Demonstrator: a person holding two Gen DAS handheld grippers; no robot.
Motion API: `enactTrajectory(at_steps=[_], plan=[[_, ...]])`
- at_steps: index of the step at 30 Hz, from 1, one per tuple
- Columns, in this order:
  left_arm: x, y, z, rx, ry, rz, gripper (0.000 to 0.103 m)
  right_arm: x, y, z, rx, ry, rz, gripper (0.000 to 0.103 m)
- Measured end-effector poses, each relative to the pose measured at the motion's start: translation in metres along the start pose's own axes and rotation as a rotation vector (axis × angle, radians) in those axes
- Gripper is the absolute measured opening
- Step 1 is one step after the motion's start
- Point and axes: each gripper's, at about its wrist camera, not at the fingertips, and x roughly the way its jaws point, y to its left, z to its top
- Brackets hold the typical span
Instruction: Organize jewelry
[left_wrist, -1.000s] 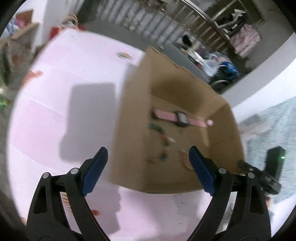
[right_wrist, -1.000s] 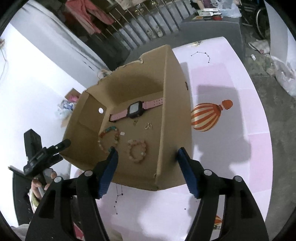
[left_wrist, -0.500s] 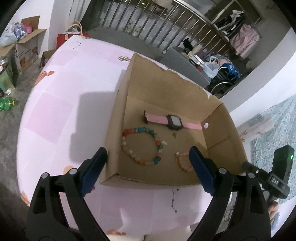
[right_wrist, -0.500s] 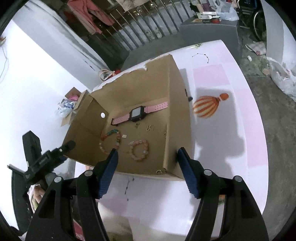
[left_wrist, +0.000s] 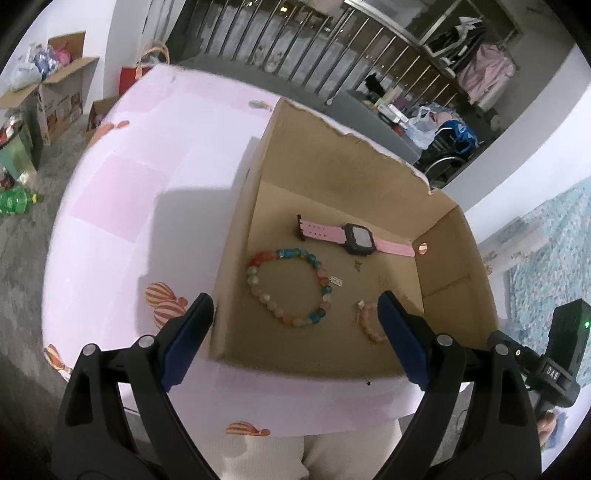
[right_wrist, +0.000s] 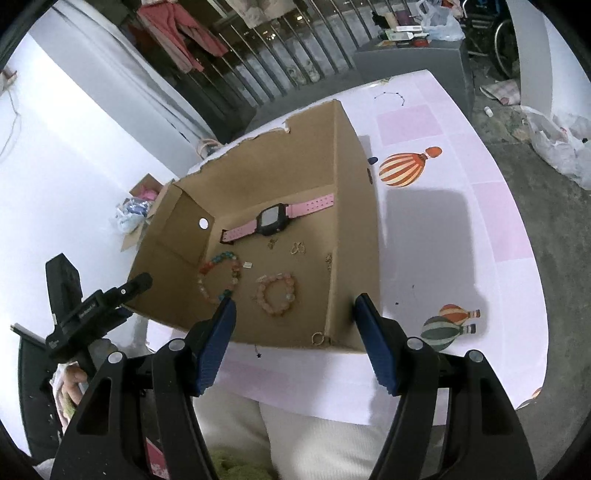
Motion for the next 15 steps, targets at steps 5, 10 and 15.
enactTrajectory(at_steps=[5,10,15], plan=[[-0.043,-0.01,-0.023,0.087,-0.141,0.102,0.088,-0.024,0.013,-0.02,-0.063,-0.071,-0.031,0.072],[-0.072,-0.017,-0.046,0.142,-0.204,0.207,0.094,-0.037,0.033,-0.049,-0.16,-0.139,-0.156,0.085],[-0.079,-0.022,-0.062,0.191,-0.205,0.282,0.095,-0.033,0.049,-0.066,-0.244,-0.171,-0.284,0.094]])
